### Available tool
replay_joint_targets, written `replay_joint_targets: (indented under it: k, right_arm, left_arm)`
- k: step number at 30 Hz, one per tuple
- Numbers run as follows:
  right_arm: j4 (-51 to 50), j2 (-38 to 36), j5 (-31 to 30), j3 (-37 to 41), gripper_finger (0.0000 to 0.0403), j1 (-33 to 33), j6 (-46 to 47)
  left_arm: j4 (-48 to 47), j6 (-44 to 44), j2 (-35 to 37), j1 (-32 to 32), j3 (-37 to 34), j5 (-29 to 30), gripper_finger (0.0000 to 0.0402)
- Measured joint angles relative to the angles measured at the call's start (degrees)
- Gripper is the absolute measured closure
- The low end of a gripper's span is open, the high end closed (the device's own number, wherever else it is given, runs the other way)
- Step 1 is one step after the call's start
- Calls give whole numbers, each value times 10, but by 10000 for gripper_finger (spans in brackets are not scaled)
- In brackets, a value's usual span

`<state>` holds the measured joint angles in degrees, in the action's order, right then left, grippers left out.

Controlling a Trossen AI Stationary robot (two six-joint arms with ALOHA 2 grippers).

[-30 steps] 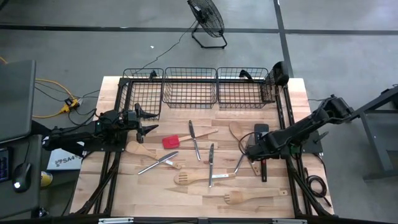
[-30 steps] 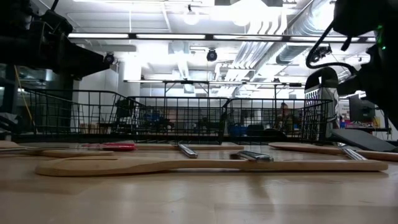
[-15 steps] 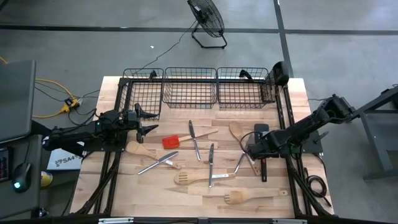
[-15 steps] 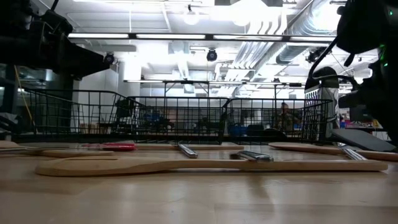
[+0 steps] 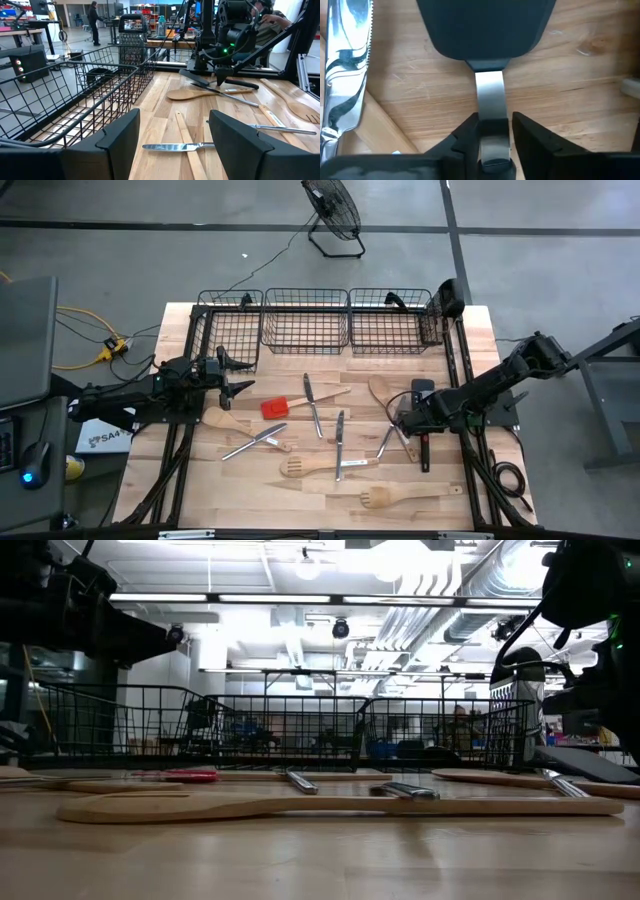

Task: Pick & Place Kitchen Items
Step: Put the black silicone spatula into the right wire basket

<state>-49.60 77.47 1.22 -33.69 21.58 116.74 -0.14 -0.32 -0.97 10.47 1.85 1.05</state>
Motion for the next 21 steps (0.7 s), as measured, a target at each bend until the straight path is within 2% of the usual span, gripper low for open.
replay_joint_targets:
  k: [6, 14, 21]
  right_arm:
    - [0, 0, 2, 0, 335, 0, -2]
    - [4, 0, 2, -5, 334, 0, -17]
    - [-30, 0, -25, -43, 340, 0, -41]
  left_arm:
    - [0, 0, 0, 0, 0, 0, 167]
    - [0, 0, 0, 0, 0, 0, 167]
    - [0, 0, 0, 0, 0, 0, 167]
